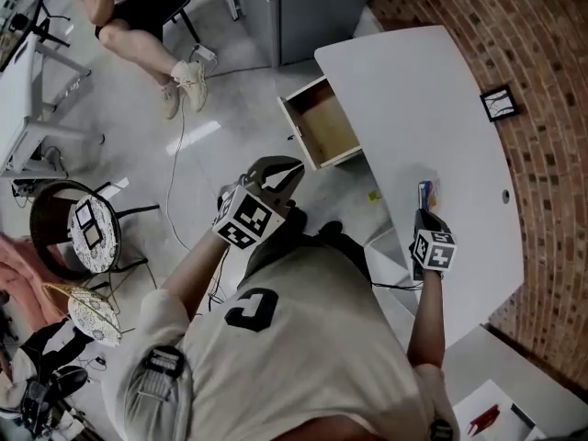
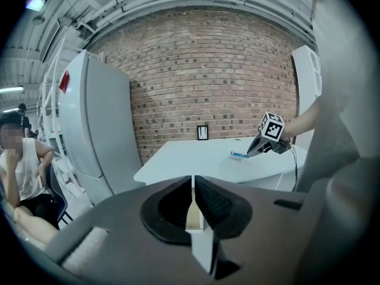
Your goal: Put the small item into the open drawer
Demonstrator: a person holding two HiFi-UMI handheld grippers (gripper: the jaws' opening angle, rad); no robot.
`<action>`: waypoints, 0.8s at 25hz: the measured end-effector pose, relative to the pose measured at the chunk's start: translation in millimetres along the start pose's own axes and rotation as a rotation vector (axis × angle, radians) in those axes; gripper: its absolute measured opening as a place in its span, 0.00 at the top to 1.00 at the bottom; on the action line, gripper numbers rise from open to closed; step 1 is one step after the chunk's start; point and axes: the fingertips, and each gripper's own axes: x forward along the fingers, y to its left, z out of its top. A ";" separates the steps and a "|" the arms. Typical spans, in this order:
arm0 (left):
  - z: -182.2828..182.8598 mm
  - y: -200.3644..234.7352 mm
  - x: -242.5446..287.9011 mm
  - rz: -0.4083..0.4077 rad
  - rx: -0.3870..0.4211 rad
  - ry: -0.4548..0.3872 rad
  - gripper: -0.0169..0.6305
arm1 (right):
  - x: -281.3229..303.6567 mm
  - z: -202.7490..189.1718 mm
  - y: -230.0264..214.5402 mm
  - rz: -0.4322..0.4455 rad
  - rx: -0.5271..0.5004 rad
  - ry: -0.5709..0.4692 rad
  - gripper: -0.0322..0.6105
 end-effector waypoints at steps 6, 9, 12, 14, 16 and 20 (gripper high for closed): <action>19.2 -0.1 -5.1 0.006 0.022 -0.024 0.95 | -24.5 33.4 24.1 0.085 0.100 -0.099 0.94; 26.4 6.7 -12.7 0.038 0.025 -0.034 0.95 | -27.1 63.3 37.4 0.145 0.144 -0.175 0.94; 27.6 2.0 -11.0 0.058 0.022 -0.007 0.95 | -35.3 88.0 44.8 0.222 0.160 -0.251 0.94; 25.3 -7.9 -2.6 0.060 0.029 0.035 0.95 | -40.2 93.3 47.2 0.287 0.177 -0.285 0.94; 28.1 -17.4 3.3 0.077 0.059 0.078 0.95 | -44.9 95.2 48.6 0.370 0.210 -0.308 0.94; 41.7 -8.9 0.3 0.148 0.129 0.103 0.95 | -52.8 121.0 58.5 0.492 0.230 -0.374 0.94</action>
